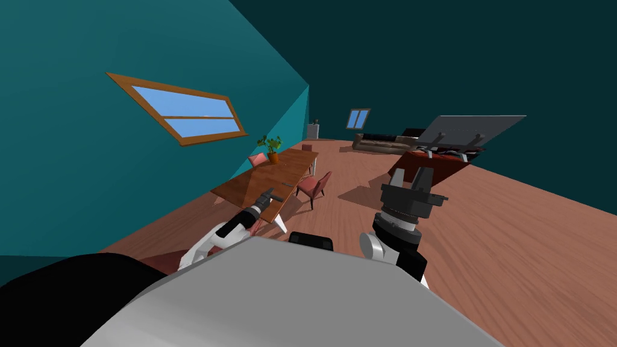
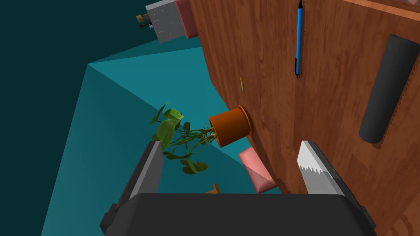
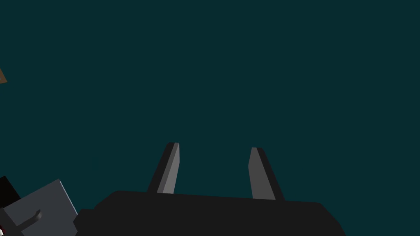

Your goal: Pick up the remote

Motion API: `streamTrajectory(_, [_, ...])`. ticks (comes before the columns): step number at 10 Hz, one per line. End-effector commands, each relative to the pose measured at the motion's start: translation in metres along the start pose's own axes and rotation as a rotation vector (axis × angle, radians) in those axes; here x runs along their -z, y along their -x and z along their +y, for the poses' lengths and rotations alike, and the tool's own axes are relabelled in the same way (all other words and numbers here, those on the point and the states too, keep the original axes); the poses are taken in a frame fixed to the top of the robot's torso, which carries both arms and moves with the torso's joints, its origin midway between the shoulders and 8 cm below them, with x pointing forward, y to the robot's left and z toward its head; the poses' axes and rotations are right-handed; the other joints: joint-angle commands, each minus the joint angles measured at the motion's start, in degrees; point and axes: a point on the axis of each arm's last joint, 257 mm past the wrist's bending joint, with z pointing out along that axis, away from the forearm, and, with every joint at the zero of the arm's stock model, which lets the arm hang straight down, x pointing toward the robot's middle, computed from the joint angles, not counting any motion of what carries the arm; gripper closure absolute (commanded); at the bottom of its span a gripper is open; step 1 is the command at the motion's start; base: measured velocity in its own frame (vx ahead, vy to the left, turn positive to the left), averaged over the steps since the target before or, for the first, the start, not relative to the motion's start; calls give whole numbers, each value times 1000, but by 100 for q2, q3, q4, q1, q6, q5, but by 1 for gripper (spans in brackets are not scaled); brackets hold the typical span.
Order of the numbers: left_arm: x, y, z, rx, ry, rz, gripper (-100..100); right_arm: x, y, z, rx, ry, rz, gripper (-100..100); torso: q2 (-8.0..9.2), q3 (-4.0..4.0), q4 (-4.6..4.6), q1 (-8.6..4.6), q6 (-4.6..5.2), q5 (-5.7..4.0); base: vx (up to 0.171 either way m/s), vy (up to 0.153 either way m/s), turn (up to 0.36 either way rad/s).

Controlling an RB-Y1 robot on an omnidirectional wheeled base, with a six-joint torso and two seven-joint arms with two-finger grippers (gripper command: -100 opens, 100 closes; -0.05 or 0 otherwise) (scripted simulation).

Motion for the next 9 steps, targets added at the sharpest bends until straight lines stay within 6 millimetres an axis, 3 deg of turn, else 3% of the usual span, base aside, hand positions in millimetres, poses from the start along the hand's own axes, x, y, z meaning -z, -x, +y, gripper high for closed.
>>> streamTrajectory(1, [7, -4, 29, 5, 88, 24, -100, 0, 0, 0, 0, 0, 0, 0, 0, 0, 0, 0, 0, 0, 111, -32, -92])
streamTrajectory(2, [13, -7, 53, 11, 153, 43, -100, 0, 0, 0, 0, 0, 0, 0, -5, -2, 0, 2, 1, 0, 192, -40, -152])
streamTrajectory(3, [14, -7, 56, 11, 165, 43, -100, 0, 0, 0, 0, 0, 0, 0, -28, -15, -5, 2, 2, 1, 145, -42, -68])
streamTrajectory(4, [23, -10, 82, 18, 239, 62, -100, 0, 0, 0, 0, 0, 0, 0, -21, -12, -5, -1, 0, -1, 125, -26, -94])
streamTrajectory(5, [23, -10, 82, 18, 242, 62, -100, 0, 0, 0, 0, 0, 0, 0, -14, -8, -3, 2, 0, 0, 104, -29, -54])
streamTrajectory(7, [47, -15, 135, 34, 396, 97, -100, 0, 0, 0, 0, 0, 0, 0, -8, -4, -1, 4, 1, 0, 153, -26, -127])
streamTrajectory(8, [47, -15, 135, 34, 396, 97, -100, 0, 0, 0, 0, 0, 0, 0, -26, -14, -5, 4, 0, 1, 158, -3, -43])
streamTrajectory(9, [61, -17, 160, 44, 472, 113, -100, 0, 0, 0, 0, 0, 0, 0, -23, -14, -5, 11, 0, 2, 163, -5, -73])
